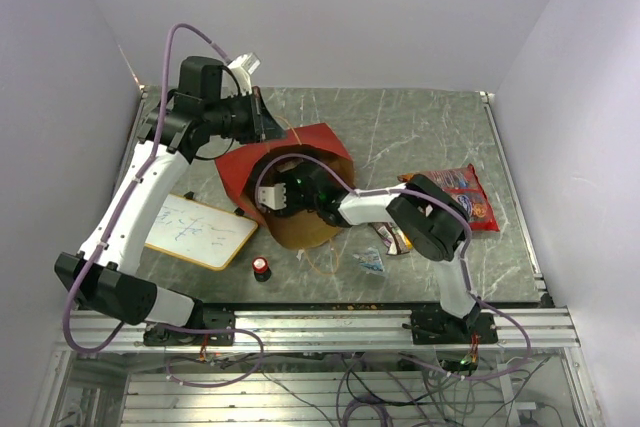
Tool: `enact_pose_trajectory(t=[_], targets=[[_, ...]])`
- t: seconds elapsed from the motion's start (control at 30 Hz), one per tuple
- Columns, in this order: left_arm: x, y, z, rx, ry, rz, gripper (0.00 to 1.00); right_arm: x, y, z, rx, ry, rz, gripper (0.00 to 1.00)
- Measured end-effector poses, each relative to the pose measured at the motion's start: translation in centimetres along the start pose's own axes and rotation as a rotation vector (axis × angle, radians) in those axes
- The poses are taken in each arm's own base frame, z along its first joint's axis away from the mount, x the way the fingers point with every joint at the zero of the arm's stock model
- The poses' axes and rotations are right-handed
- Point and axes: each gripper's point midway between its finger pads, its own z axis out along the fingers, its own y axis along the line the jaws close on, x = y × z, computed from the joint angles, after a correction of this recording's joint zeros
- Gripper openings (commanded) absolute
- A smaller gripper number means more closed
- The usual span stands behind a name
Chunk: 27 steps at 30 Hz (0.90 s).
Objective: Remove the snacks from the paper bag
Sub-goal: Take out the snack from the paper bag.
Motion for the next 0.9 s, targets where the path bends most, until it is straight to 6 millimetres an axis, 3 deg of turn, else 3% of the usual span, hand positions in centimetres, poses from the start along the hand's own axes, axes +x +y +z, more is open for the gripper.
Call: enact_pose_trajectory(t=[0.23,0.33,0.67,0.9], targets=[[0.4,0.2,0.0,-0.008,0.018,0.0,0.07,1.1,-0.3,0.9,0.003,0.0,0.042,0.47],[0.6,0.4,0.0,-0.017,0.025,-0.005,0.07,1.4,-0.1,1.1,0.0,-0.001,0.062,0.32],[1.1,2.0,-0.2,-0.104,0.036,-0.03,0.07,1.2,-0.3,1.2,0.005,-0.009,0.117,0.0],[1.4,2.8,-0.2,-0.147,0.039,-0.046,0.07,0.7,-0.4,0.7,-0.005,-0.017,0.143,0.0]])
